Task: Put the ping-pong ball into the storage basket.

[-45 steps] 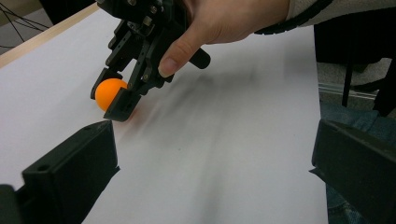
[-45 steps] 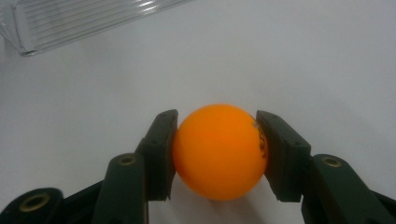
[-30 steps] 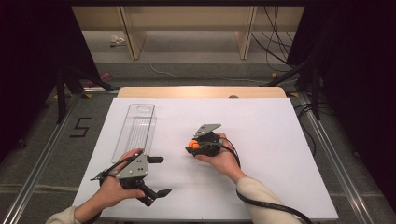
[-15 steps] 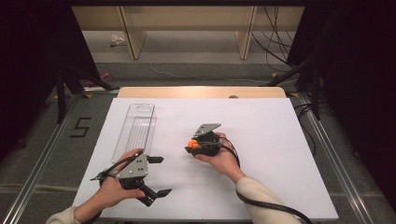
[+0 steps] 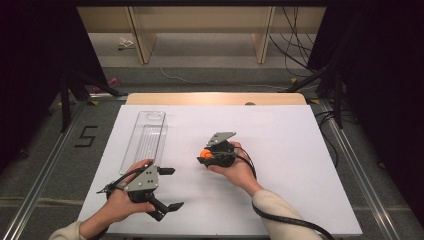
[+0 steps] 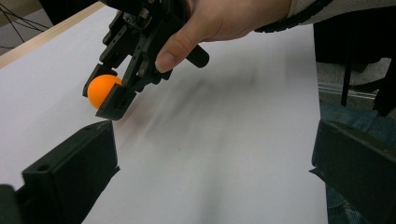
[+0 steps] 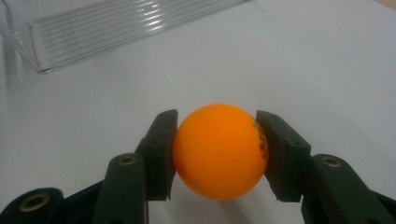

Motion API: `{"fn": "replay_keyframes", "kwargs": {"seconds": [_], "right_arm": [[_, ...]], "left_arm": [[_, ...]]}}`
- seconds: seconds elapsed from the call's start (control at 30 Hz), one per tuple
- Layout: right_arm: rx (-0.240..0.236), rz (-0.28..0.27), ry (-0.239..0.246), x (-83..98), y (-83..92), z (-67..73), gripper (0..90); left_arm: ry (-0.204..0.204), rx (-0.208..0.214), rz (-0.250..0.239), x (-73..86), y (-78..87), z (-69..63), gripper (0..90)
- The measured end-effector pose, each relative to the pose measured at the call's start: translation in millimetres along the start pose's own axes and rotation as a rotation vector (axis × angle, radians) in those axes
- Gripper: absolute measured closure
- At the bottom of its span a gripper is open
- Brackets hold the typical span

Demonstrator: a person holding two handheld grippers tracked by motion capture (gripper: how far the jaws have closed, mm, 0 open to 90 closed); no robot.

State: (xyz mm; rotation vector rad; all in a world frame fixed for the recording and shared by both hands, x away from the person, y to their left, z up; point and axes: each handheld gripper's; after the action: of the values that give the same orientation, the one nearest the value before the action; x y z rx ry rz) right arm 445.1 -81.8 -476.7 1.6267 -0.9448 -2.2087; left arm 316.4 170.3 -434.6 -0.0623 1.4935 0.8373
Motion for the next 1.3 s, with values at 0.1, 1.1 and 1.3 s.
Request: {"fn": "replay_keyframes", "kwargs": {"seconds": [0.1, 1.1, 1.3], "right_arm": [[-0.004, -0.001, 0.000, -1.3, 0.2, 1.0, 51.5], [-0.018, -0.022, 0.022, -11.8, -2.5, 7.3, 51.5], [-0.018, -0.027, 0.022, -13.3, -2.3, 7.6, 51.5]], "left_arm": [[0.000, 0.000, 0.000, 0.0, 0.0, 0.0, 0.0], [-0.004, 0.000, 0.001, 0.0, 0.2, 0.2, 0.0], [-0.004, 0.000, 0.001, 0.1, 0.3, 0.3, 0.0]]}}
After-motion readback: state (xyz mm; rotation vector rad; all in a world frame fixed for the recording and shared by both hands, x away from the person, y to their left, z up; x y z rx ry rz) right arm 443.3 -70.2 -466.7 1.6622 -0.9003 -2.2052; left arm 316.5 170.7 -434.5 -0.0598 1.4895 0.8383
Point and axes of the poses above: each handheld gripper's, and its own axes: y roughly backward along the jaws, x roughly out of its underside, z roughly to its left, and after that the axes turned 14 degrees about -x, right-handed
